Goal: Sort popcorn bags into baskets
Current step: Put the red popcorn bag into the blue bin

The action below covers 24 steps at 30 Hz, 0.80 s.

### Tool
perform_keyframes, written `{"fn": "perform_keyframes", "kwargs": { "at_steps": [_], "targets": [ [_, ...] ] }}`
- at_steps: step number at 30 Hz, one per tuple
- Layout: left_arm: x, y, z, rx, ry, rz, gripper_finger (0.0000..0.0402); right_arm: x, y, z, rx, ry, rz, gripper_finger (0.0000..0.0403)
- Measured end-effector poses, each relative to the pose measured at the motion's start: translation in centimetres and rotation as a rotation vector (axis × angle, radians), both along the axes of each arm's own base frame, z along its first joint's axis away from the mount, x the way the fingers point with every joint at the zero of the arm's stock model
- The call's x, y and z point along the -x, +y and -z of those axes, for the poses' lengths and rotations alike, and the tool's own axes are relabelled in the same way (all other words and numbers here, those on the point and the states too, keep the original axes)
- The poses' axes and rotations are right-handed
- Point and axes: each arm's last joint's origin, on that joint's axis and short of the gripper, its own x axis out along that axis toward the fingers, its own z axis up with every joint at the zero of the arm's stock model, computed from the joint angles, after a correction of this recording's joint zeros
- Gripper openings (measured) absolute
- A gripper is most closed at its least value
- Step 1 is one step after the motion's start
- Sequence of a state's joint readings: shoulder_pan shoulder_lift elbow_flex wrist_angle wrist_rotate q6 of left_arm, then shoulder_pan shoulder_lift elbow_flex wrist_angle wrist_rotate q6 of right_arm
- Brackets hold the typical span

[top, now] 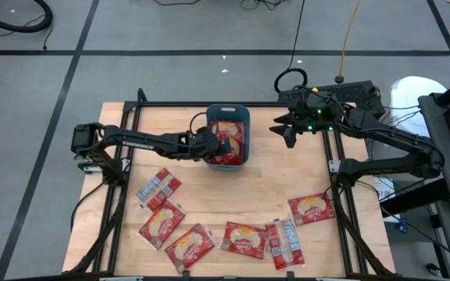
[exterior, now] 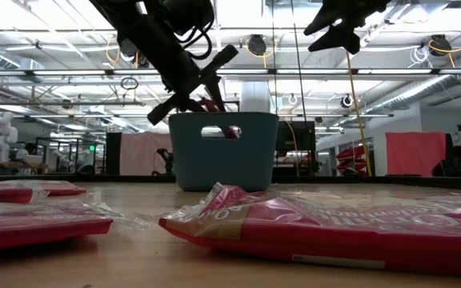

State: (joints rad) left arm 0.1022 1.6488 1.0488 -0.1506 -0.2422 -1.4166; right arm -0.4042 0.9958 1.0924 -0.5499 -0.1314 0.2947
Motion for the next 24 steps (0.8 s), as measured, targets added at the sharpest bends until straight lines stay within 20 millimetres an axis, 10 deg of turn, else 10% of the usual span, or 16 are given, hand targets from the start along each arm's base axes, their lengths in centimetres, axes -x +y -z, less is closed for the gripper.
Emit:
{"fn": "perform_keyframes", "kwargs": {
  "at_steps": [24],
  "targets": [
    [2.9, -0.3, -2.1, -0.041, 0.149, 0.154, 0.0332, 0.0, 0.0, 0.0, 0.002, 0.002, 0.002, 0.0203]
  ]
}}
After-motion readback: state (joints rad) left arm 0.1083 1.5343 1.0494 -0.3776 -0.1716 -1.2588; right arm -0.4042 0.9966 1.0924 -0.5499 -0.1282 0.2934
